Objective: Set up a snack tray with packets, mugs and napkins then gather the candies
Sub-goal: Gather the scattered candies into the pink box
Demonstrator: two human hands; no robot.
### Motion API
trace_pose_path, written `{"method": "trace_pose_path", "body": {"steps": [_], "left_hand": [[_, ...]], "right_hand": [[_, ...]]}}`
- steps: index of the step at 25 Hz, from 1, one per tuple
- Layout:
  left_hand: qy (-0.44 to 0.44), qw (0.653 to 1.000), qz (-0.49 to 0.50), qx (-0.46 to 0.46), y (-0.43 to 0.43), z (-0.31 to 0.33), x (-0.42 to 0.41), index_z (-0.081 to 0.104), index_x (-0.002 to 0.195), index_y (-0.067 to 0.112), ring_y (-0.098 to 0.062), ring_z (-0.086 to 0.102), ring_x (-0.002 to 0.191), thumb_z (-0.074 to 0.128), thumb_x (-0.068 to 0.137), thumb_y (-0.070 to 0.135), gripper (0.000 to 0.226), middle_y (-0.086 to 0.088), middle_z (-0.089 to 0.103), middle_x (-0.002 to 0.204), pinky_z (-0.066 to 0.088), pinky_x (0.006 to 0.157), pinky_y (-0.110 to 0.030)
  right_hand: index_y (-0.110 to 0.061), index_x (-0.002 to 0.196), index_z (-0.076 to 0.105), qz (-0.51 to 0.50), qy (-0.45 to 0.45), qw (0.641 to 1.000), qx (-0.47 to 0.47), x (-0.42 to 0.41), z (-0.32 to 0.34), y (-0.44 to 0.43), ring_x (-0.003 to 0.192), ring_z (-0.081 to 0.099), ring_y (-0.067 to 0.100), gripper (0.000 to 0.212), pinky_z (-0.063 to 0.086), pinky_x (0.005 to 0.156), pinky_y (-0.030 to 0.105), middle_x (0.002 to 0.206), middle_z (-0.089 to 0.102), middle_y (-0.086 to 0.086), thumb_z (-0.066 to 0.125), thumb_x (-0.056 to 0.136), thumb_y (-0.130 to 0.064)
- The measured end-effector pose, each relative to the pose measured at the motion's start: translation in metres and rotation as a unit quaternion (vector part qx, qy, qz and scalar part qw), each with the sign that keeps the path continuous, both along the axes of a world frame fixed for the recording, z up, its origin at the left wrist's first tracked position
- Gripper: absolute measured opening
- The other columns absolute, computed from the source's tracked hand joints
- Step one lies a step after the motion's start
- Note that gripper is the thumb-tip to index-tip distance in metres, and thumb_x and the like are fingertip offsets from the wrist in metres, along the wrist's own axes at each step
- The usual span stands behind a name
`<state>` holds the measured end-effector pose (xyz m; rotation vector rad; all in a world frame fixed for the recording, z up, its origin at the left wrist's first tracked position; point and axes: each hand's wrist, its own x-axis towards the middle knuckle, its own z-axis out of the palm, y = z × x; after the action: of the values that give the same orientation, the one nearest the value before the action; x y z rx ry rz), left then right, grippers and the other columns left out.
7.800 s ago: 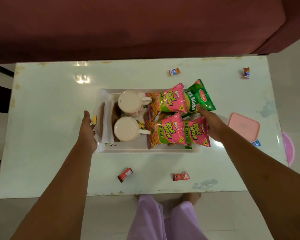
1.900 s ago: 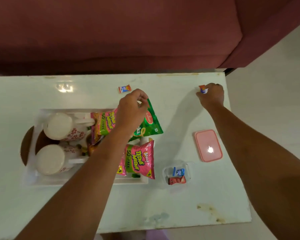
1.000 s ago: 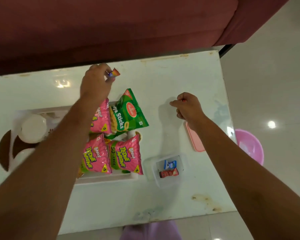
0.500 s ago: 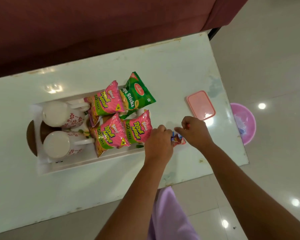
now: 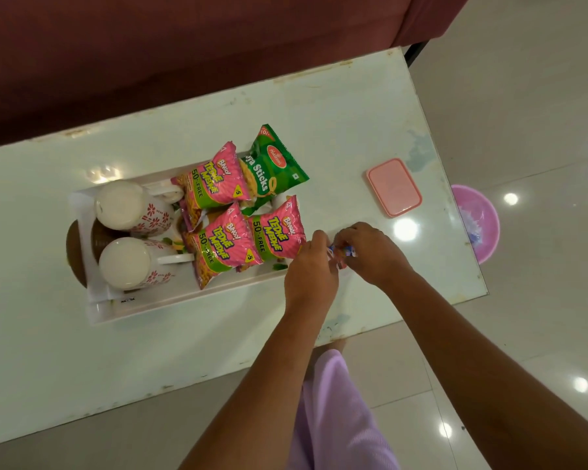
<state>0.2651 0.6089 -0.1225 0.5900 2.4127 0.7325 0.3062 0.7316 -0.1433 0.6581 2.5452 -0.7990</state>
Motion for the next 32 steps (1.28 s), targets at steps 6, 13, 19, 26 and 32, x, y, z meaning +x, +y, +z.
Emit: {"method": "trace_pose_path", "body": {"steps": [6,13,19,26,32], "left_hand": [[-0.114,0.991,0.065,-0.020,0.001,-0.001,0.008,0.032,0.134,0.020,-0.032,0.063,0.106,0.058,0.090,0.015,0.052,-0.016,0.062,0.121,0.054,0.085,-0.043],[-0.178,0.977,0.118,-0.019,0.011,-0.012,0.013,0.028,0.131,0.033,-0.036,0.067,0.095,0.053,0.090,0.005,0.055,-0.015,0.059,0.123,0.059,0.070,-0.049],[-0.118,0.986,0.116,-0.038,0.024,-0.010,0.011,0.034,0.135,0.027,-0.032,0.063,0.105,0.053,0.089,0.002,0.056,-0.013,0.058,0.125,0.059,0.075,-0.043],[-0.058,0.991,0.115,-0.038,0.041,-0.007,0.003,0.036,0.136,0.024,-0.029,0.062,0.103,0.047,0.091,0.004,0.050,-0.015,0.064,0.111,0.053,0.070,-0.038],[-0.104,0.975,0.182,0.081,0.043,-0.019,0.007,0.049,0.129,0.017,-0.032,0.064,0.100,0.039,0.096,0.008,0.035,-0.013,0.060,0.121,0.057,0.079,-0.048]], "right_hand": [[-0.017,0.108,0.068,-0.145,0.073,0.987,0.002,0.005,0.020,0.012,0.092,0.063,0.019,0.022,0.049,0.081,0.027,0.109,0.069,0.004,0.056,0.090,-0.015],[-0.012,0.141,0.031,-0.229,-0.050,0.966,0.109,-0.011,-0.006,0.080,0.125,0.041,0.040,0.071,0.043,0.095,0.050,0.136,0.045,0.017,0.068,0.083,-0.031],[-0.008,0.141,0.022,-0.233,-0.105,0.964,0.072,-0.023,-0.020,0.100,0.123,0.039,0.045,0.100,0.040,0.099,0.052,0.133,0.035,0.022,0.084,0.066,-0.030],[-0.007,0.096,0.058,-0.167,0.133,0.975,0.059,0.003,-0.010,0.091,0.087,0.055,0.035,0.017,0.035,0.070,0.029,0.093,0.057,0.016,0.056,0.083,0.003],[-0.006,0.100,0.056,-0.046,0.180,0.979,0.088,0.027,-0.010,0.053,0.109,0.049,0.037,0.023,0.047,0.082,0.037,0.115,0.056,0.019,0.051,0.083,0.009]]}}
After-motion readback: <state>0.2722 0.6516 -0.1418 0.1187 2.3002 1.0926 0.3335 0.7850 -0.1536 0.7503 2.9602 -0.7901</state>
